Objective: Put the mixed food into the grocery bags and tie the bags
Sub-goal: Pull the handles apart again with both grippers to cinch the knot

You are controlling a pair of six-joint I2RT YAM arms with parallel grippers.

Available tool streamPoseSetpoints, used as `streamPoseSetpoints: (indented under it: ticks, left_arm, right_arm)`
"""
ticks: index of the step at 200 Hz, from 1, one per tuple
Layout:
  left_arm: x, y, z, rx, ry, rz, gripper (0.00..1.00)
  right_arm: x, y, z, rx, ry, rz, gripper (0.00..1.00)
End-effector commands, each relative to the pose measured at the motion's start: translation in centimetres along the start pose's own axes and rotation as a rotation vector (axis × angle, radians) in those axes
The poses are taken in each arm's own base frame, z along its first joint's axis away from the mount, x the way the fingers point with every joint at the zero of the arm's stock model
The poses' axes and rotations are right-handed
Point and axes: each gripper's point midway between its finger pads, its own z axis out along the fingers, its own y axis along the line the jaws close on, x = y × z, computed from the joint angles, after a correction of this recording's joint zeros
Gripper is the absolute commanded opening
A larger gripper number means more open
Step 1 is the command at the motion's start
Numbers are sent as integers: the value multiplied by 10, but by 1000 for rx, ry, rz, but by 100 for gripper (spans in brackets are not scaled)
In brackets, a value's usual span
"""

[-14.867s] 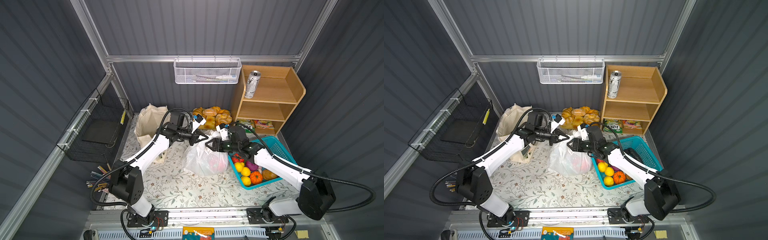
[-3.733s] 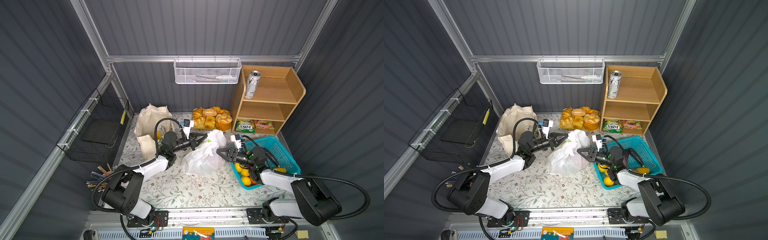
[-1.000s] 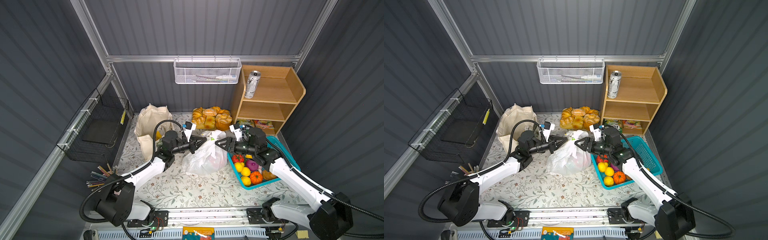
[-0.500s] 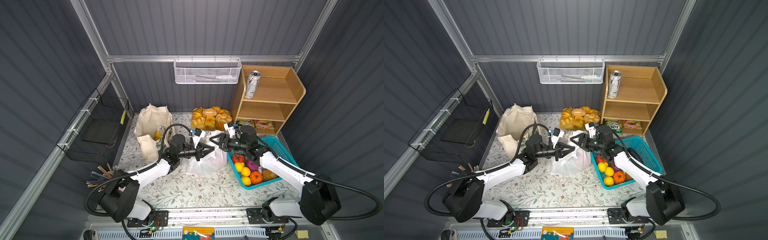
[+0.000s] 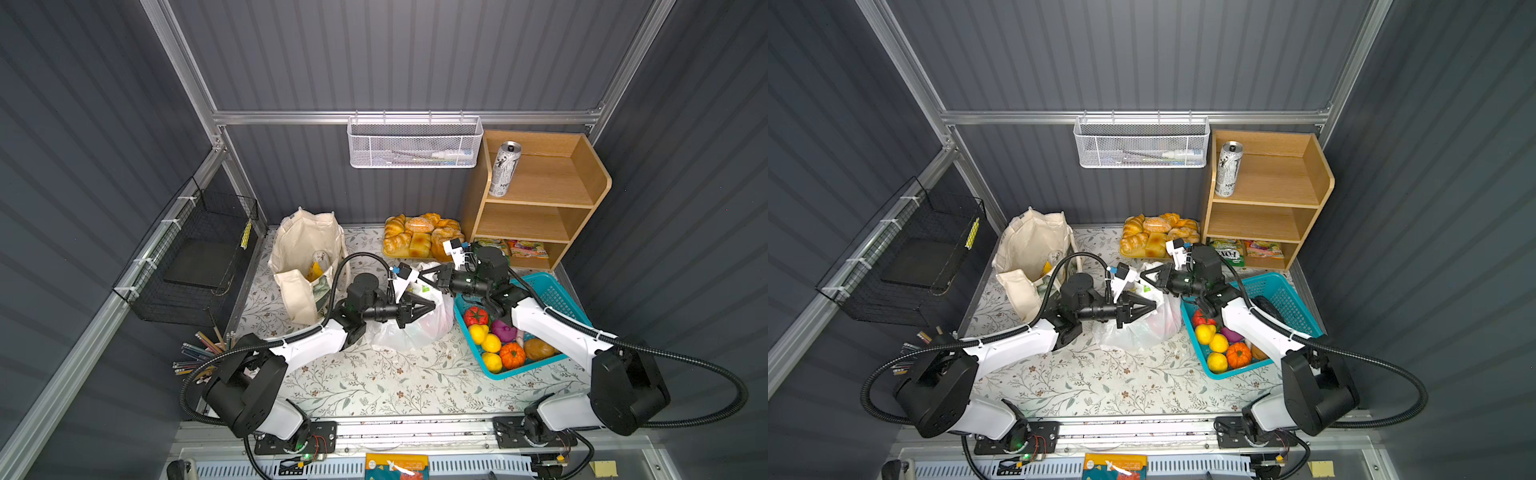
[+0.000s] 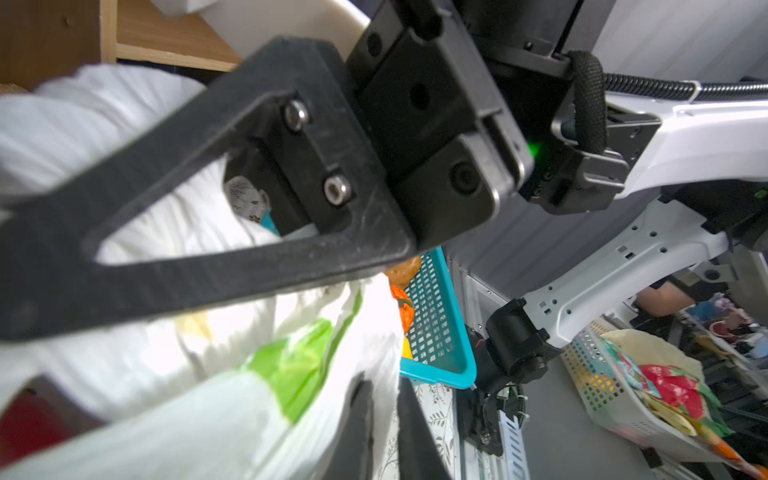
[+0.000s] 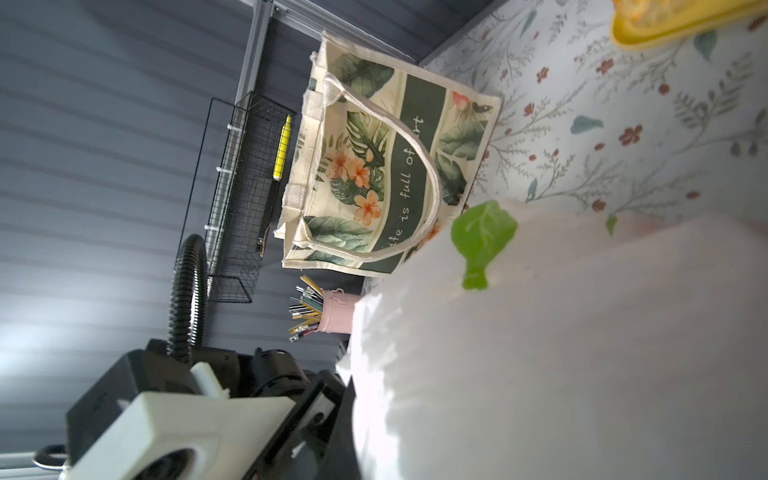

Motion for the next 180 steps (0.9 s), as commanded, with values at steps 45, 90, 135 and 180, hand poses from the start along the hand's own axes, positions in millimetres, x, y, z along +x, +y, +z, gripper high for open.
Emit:
streamPoseSetpoints:
  ticks: [45,90,135,180]
  left_arm:
    - [-60,24,-67,-242,-190,72,34]
    - [-68,36,-43,-154,-181,-23,39]
    - [-75,39,-35,-107,-213,-43,41]
    - [-73,35,-23,-77,-220,-46,42]
  right_arm:
    - [5,13,-14,-183,10,-93,0]
    - [10,21,-15,-256,28,-124,0]
    - [12,19,-15,-263,29,-119,0]
    - [12,18,-15,-270,31,-114,0]
